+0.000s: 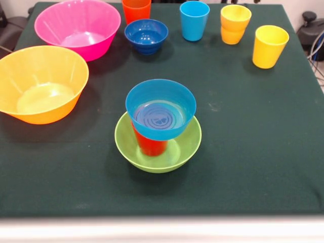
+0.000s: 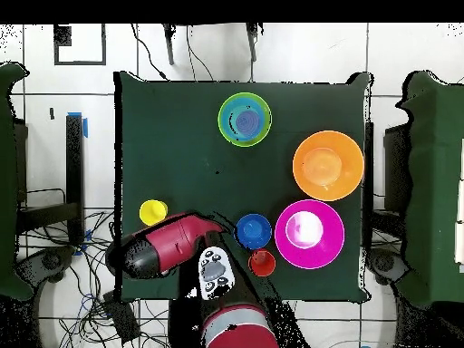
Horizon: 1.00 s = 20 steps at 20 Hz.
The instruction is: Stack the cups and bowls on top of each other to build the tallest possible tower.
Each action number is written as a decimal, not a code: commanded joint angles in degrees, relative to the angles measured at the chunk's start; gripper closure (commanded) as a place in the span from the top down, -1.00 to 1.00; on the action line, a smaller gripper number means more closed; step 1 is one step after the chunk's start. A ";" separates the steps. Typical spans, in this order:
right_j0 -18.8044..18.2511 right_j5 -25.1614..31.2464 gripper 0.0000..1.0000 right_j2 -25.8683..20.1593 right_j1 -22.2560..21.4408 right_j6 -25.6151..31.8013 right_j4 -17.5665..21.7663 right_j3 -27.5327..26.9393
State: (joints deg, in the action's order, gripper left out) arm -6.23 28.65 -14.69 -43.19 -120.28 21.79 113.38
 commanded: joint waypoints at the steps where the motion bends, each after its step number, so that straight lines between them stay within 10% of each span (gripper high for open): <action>1: -0.12 -3.68 1.00 1.37 3.48 -1.71 4.77 2.34; 20: 5.30 -7.20 1.00 6.67 9.98 -4.27 6.32 -4.77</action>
State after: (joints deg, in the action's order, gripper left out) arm -2.81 25.76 -8.32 -38.14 -120.28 24.46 113.17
